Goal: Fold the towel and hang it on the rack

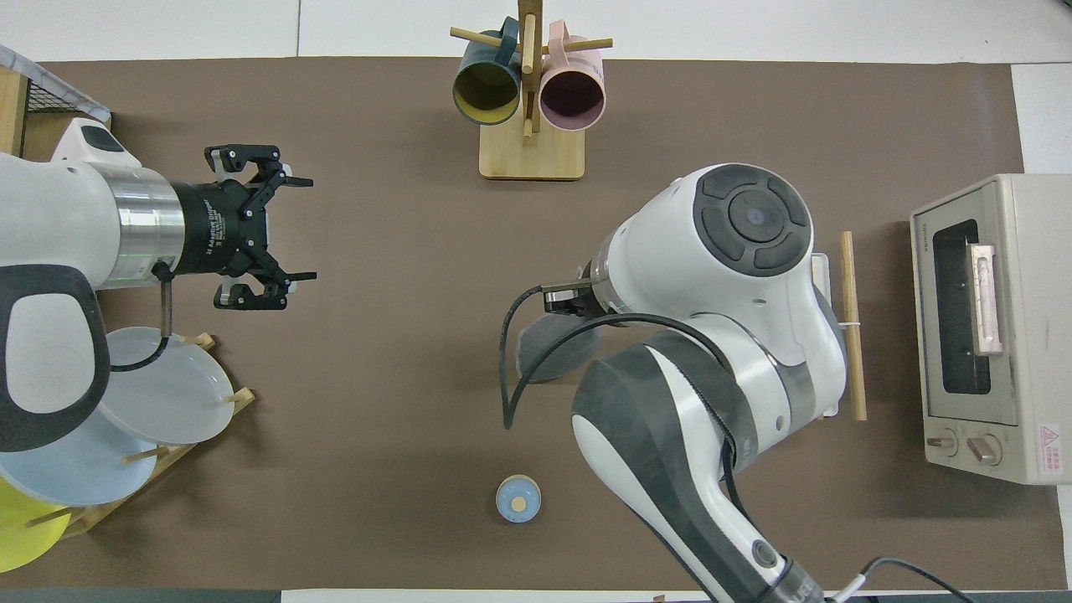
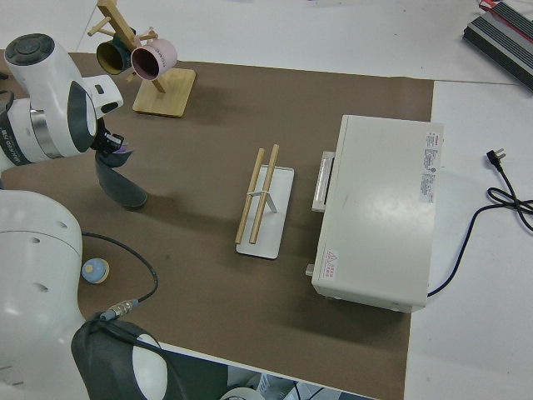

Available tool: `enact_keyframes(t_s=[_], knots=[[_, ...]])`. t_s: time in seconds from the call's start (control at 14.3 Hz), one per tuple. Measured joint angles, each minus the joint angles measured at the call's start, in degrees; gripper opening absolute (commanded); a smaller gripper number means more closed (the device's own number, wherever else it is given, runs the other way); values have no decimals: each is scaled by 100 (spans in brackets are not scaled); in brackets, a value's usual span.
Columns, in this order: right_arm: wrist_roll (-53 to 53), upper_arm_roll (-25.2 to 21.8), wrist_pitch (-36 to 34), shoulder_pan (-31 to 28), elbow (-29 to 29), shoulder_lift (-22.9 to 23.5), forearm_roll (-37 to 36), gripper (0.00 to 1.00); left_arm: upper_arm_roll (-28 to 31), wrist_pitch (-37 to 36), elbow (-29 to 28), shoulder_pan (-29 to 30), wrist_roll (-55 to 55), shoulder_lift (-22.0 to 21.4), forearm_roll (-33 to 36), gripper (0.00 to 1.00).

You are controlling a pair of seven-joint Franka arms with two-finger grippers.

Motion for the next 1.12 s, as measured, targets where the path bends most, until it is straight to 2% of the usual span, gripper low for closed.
enact_keyframes(t_s=[0.28, 0.56, 0.7, 0.91, 1.12], knots=[[-1325, -20, -636, -731, 6, -262, -341, 0, 15, -289, -8, 512, 2702, -1, 28, 100], [-1624, -33, -1172, -1532, -31, -499, -347, 0, 30, -566, 70, 795, 4880, -1, 731, 100], [-1672, -34, -1285, -1818, -56, -547, -373, 0, 28, -970, 285, 797, 5788, 5, 1178, 100], [-2352, -37, -1293, -2277, -95, -547, -669, 0, 25, -1687, 812, 796, 6941, 99, 1827, 100], [-2908, -42, -1293, -2636, -129, -547, -932, 0, 12, -2431, 1352, 788, 7712, 300, 2291, 100]])
